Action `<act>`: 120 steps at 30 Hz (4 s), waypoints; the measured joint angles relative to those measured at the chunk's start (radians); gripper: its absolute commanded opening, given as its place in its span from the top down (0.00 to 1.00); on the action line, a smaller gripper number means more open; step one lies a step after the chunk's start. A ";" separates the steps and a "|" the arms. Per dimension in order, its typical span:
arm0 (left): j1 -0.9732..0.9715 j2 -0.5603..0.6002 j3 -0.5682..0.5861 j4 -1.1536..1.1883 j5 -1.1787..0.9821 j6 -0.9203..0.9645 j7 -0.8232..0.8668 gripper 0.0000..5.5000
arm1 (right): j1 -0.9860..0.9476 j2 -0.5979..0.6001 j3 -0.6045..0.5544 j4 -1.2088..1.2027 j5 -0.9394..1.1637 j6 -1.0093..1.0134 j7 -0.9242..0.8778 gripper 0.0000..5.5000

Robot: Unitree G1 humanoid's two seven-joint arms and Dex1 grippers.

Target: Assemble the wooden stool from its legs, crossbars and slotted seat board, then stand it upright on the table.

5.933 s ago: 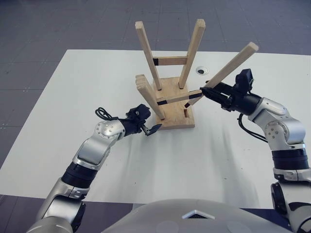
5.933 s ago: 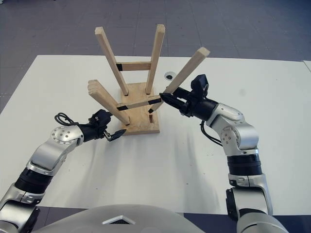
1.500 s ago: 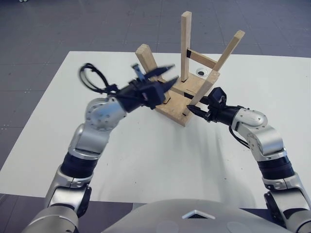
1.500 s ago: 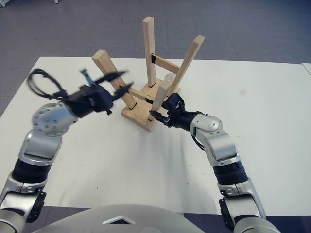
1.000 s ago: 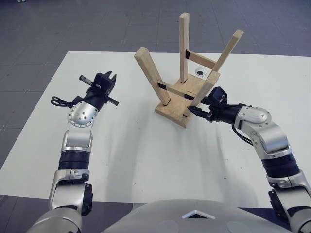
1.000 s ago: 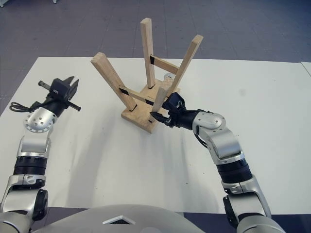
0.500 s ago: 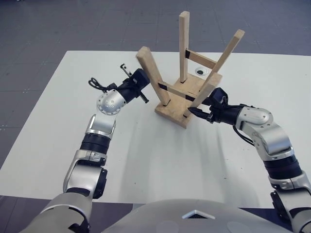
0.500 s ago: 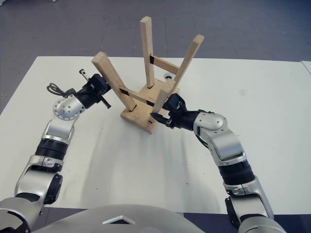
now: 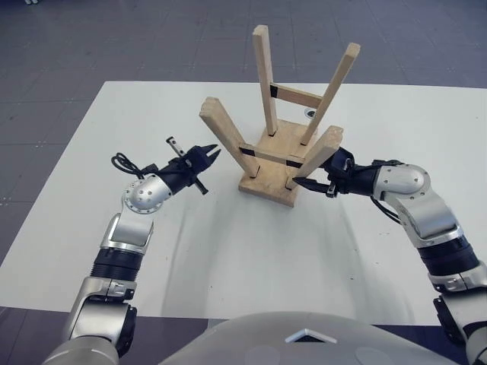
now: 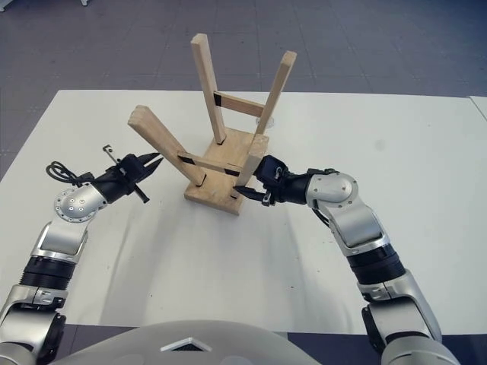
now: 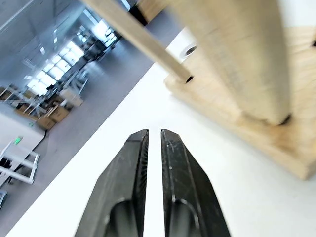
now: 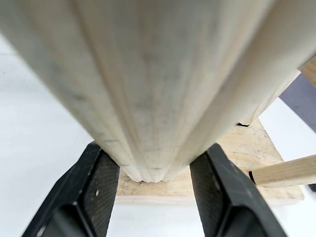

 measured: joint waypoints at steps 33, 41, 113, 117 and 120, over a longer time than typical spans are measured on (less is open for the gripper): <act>0.225 0.052 -0.012 -0.220 -0.140 0.310 -0.226 0.92 | 0.077 -0.065 -0.126 0.157 -0.015 -0.198 0.168 0.24; 0.207 0.074 -0.064 -0.310 -0.194 0.424 -0.314 0.92 | 0.013 0.072 -0.109 0.416 -0.145 -0.197 -0.026 0.24; 0.123 -0.122 -0.095 -0.221 -0.070 0.456 -0.069 0.92 | -0.290 0.317 -0.567 -0.222 0.665 0.752 -0.653 0.41; 0.123 -0.124 -0.095 -0.215 -0.069 0.456 -0.069 0.92 | -0.509 0.332 -0.702 -0.257 0.831 0.750 -0.811 0.41; 0.127 -0.124 -0.094 -0.216 -0.070 0.456 -0.068 0.92 | -0.660 0.301 -0.765 -0.290 0.946 0.717 -0.886 0.41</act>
